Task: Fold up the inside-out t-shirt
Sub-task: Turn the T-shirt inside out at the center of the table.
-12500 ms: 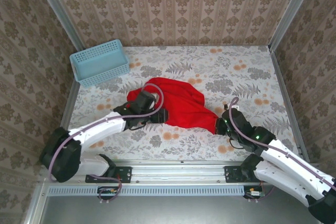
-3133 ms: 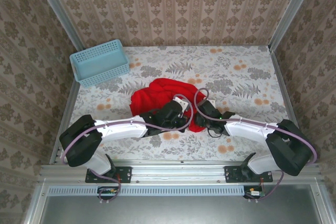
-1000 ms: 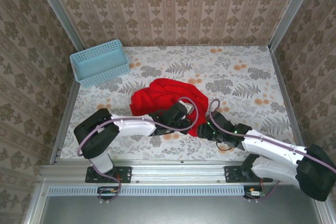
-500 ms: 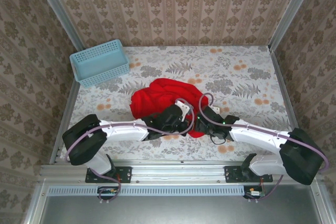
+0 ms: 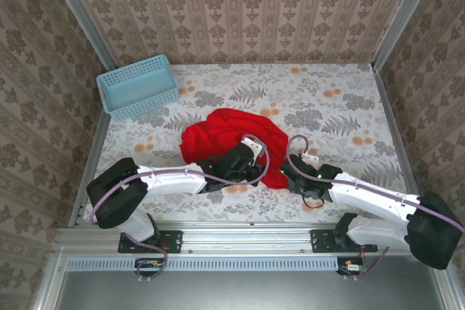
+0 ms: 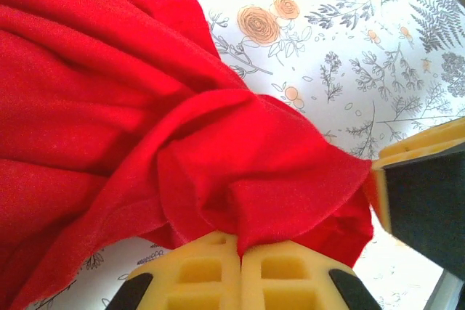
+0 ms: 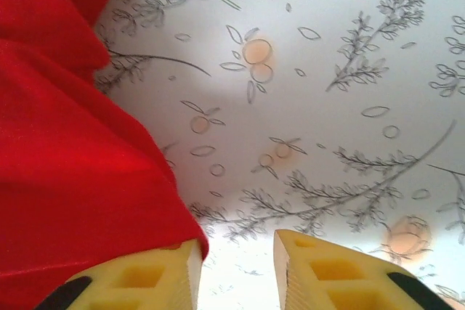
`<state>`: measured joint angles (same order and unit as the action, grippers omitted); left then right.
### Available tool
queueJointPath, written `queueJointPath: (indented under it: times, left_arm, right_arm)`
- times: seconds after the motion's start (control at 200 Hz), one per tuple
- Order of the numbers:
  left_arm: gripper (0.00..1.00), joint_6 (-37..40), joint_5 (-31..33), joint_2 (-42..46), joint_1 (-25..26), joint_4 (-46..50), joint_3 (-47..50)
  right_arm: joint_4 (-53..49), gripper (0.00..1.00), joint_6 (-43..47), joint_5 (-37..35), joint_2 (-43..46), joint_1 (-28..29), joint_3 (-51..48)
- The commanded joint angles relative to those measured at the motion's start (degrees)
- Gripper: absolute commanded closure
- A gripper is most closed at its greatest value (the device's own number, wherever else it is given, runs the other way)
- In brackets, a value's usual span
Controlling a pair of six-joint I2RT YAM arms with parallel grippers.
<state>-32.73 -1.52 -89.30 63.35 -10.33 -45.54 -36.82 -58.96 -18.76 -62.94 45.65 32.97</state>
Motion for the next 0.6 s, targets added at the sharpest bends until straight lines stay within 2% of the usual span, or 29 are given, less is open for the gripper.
queueJointPath:
  times: [0.0, 0.16, 0.325, 0.45, 0.525, 0.595]
  left_arm:
    - [1.0, 1.2, 0.7, -0.44, 0.21, 1.04, -1.33]
    - [1.0, 1.22, -0.18, -0.03, 0.43, 0.78, -1.45]
    - [1.0, 1.66, -0.37, 0.42, 1.49, 0.74, -2.3]
    - [1.0, 0.85, -0.21, 1.5, 1.68, -0.47, -1.85]
    - [1.0, -0.01, -0.15, 2.44, 1.6, -1.55, -1.39]
    - [1.0, -0.57, -0.07, 3.2, 1.52, -1.97, -1.67]
  right_arm:
    - [-4.86, 0.71, -1.54, -1.32, 2.34, 0.22, -0.72]
    - [-4.71, 0.72, 0.58, 0.2, 5.16, 0.27, 0.03]
    - [3.87, 0.57, 3.53, 6.63, 8.0, 1.66, -0.45]
    - [8.15, 0.48, 2.52, 8.5, 4.32, 2.23, -0.19]
    - [8.8, 0.49, 1.74, 8.19, 0.6, 2.28, 0.2]
    - [7.86, 0.55, 0.54, 7.05, -1.83, 2.29, 0.34]
